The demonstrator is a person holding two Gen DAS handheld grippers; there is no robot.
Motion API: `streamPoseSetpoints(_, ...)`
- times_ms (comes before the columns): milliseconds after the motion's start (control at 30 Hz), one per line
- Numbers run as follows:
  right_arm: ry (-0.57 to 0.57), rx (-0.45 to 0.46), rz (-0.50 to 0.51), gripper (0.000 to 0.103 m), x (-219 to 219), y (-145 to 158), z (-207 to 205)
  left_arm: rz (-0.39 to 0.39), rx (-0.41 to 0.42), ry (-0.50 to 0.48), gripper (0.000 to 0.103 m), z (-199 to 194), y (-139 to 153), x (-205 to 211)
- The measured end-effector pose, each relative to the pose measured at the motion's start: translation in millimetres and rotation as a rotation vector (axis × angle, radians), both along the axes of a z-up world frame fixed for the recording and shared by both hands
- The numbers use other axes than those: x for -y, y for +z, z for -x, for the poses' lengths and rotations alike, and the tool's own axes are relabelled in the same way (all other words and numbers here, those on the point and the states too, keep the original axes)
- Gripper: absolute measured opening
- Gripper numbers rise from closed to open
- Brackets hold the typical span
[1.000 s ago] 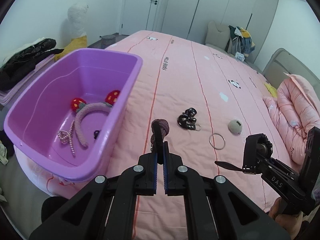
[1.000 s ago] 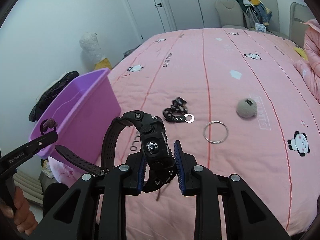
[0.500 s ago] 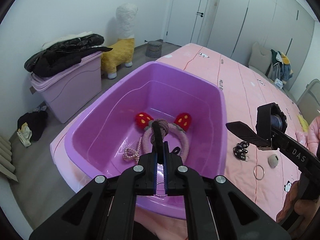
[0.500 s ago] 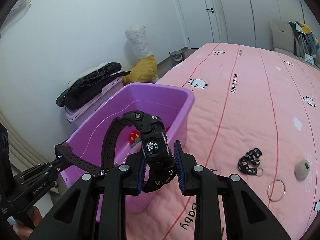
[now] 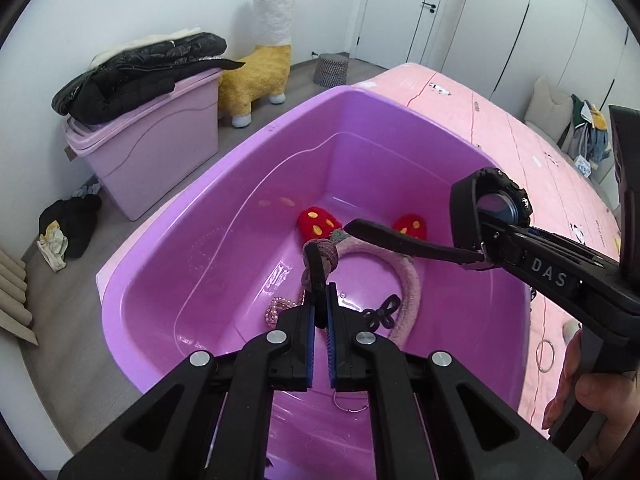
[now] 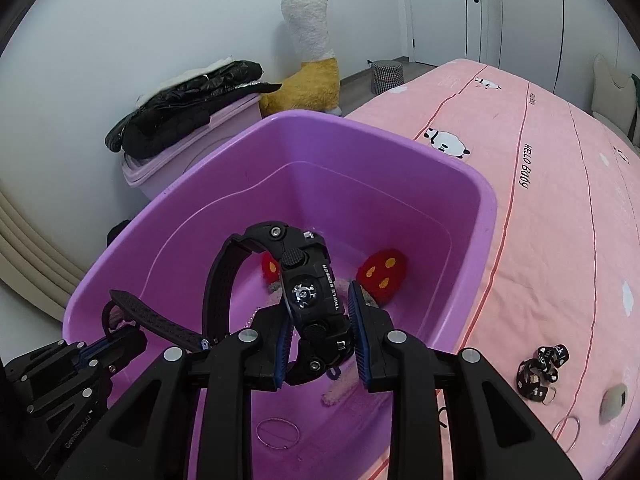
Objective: Organize jewelry
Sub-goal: 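Carry the watch and hair tie to the purple tub and release both, then move both tools back over the lanyard and silver ring on the bedspread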
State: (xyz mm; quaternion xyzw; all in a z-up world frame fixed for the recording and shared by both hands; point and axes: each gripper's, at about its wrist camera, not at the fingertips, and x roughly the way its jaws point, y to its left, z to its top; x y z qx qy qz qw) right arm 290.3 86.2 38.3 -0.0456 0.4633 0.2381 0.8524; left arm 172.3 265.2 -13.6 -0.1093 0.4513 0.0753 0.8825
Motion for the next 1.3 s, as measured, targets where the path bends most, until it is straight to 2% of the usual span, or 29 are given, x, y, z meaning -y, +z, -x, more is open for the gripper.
streamPoseSetpoints(200,-0.004,-0.053,0.031,0.026,-9.7,-21.6,-17.1,0.011,-0.035,0.020,0.006,-12.0,-11.5,-4.8)
streamPoseSetpoints(367,0.000,-0.042,0.074,0.026,-17.5,-27.0,-23.4,0.025,-0.080,0.036,0.006,-17.5,-23.1,-6.2)
streamPoseSetpoints(533,-0.005,-0.029,0.133,0.026,-23.1,-29.3,-28.8,0.001,-0.093,0.038,0.007,-17.4,-25.6,-1.7)
streamPoseSetpoints(600,-0.007,-0.029,0.149,0.036,-23.4,-29.1,-29.3,-0.010,-0.102,0.033,0.013,-16.7,-25.9,0.4)
streamPoseSetpoints(633,-0.011,-0.023,0.153,0.043,-22.1,-27.9,-28.5,-0.020,-0.102,0.032,0.028,-16.9,-24.9,0.9)
streamPoseSetpoints(667,-0.014,-0.016,0.153,0.047,-20.6,-26.4,-28.5,-0.033,-0.094,0.030,0.055,-16.0,-23.1,2.4)
streamPoseSetpoints(700,-0.018,-0.009,0.150,0.047,-18.9,-25.0,-28.2,-0.049,-0.079,0.027,0.063,-14.7,-20.4,4.5)
streamPoseSetpoints(767,-0.025,-0.008,0.143,0.047,-15.1,-23.1,-29.8,-0.078,-0.045,0.017,0.072,-10.3,-12.8,10.7)
streamPoseSetpoints(833,-0.030,-0.016,0.136,0.047,-13.3,-22.5,-29.8,-0.062,-0.043,0.021,0.083,-7.4,-10.9,11.2)
streamPoseSetpoints(1300,-0.051,-0.018,0.084,0.047,2.8,-8.6,-16.1,-0.024,-0.050,0.056,0.084,7.9,-3.6,9.3)
